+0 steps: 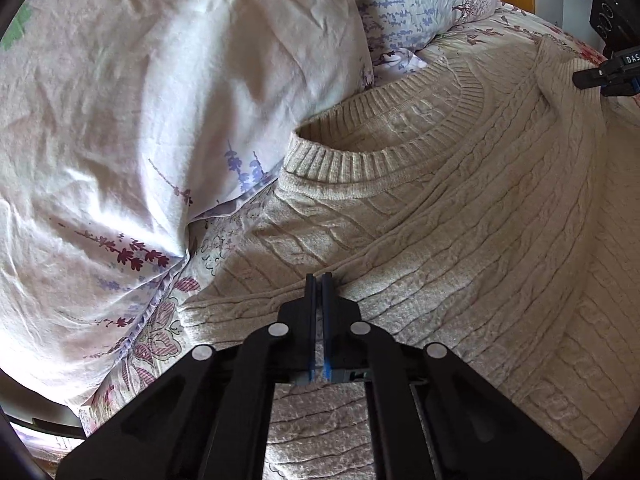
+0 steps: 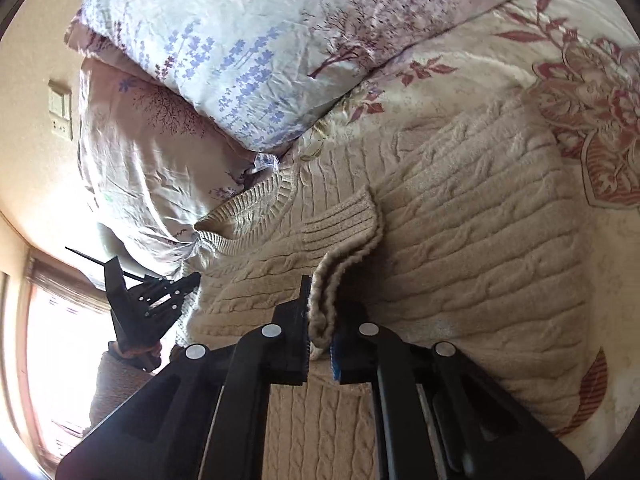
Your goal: Fold small clothes
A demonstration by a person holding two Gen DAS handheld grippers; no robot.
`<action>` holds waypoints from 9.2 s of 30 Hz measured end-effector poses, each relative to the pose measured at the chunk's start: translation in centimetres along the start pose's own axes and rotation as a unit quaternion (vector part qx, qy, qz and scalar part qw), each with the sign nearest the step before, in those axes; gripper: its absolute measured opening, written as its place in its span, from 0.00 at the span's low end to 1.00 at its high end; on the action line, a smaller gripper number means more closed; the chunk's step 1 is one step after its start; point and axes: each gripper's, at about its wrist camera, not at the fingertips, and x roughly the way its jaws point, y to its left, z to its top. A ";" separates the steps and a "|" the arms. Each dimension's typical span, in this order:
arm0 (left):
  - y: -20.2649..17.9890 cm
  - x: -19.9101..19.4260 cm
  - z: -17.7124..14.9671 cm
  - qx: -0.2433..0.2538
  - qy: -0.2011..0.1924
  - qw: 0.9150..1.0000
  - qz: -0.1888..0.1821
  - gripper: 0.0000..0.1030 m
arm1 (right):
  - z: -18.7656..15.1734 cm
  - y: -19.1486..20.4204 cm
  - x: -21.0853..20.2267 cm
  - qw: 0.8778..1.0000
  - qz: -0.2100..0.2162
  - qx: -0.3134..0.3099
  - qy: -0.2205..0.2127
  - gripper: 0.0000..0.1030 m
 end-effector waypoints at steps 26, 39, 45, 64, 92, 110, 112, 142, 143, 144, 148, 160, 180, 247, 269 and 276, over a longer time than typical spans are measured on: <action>2.0 -0.4 -0.6 -0.010 0.015 1.000 0.015 0.42 | 2.5 -0.9 1.1 0.999 -0.051 0.003 0.003 0.12; 5.6 -0.5 -2.5 -0.110 0.013 0.994 0.018 0.41 | 2.0 -0.6 0.9 0.998 -0.067 -0.015 -0.003 0.13; 6.2 -0.8 -3.4 -0.140 0.020 0.990 0.027 0.49 | 2.1 -0.7 0.8 0.997 -0.071 -0.019 0.003 0.14; 11.6 -3.1 -7.1 -0.324 -0.064 0.944 -0.010 0.07 | 2.6 1.5 -1.3 0.995 -0.050 -0.035 -0.081 0.06; 1.7 -14.7 -21.7 -0.408 -0.160 0.894 -0.087 0.85 | -8.9 -3.0 -12.7 0.993 -0.080 -0.007 -0.083 0.64; -2.7 -9.7 -12.3 -0.270 -0.072 0.959 -0.040 0.74 | -5.7 1.0 -6.6 0.952 -0.274 -0.113 -0.074 0.36; -3.1 -8.6 -11.5 -0.252 -0.051 0.966 -0.020 0.72 | -6.1 1.2 -6.4 0.940 -0.309 -0.127 -0.074 0.35; 4.6 -7.1 -16.5 -0.442 -0.054 0.895 0.012 0.44 | -6.2 1.4 -3.8 0.905 -0.393 -0.139 -0.081 0.17; 3.9 -7.2 -16.0 -0.424 -0.044 0.904 0.023 0.56 | -6.4 1.4 -4.0 0.906 -0.391 -0.140 -0.079 0.20; 3.5 -7.3 -15.9 -0.414 -0.034 0.909 0.029 0.73 | -6.6 1.4 -4.4 0.910 -0.384 -0.136 -0.077 0.23; 2.1 -9.4 -17.5 -0.400 -0.044 0.915 0.017 0.80 | -8.5 1.3 -7.8 0.935 -0.326 -0.114 -0.084 0.56; -3.4 -14.7 -26.1 -0.482 -0.143 0.841 -0.198 0.68 | -16.8 -1.1 -12.5 0.999 -0.043 -0.014 -0.020 0.42; -11.3 -17.5 -28.5 -0.465 -0.135 0.832 -0.270 0.07 | -23.7 -0.8 -13.7 0.998 0.064 -0.004 0.015 0.08; 11.3 -6.0 -11.1 -0.548 -0.199 0.806 -0.103 0.84 | 1.7 0.5 -3.5 0.975 -0.008 0.011 -0.221 0.76; 8.6 -3.1 -8.4 -0.427 -0.023 0.904 0.000 0.98 | -5.3 16.9 11.7 0.878 -0.397 -0.268 -0.008 0.99; 8.0 -2.0 -8.3 -0.427 -0.010 0.903 -0.045 0.98 | -5.9 16.2 14.2 0.899 -0.373 -0.230 -0.008 0.99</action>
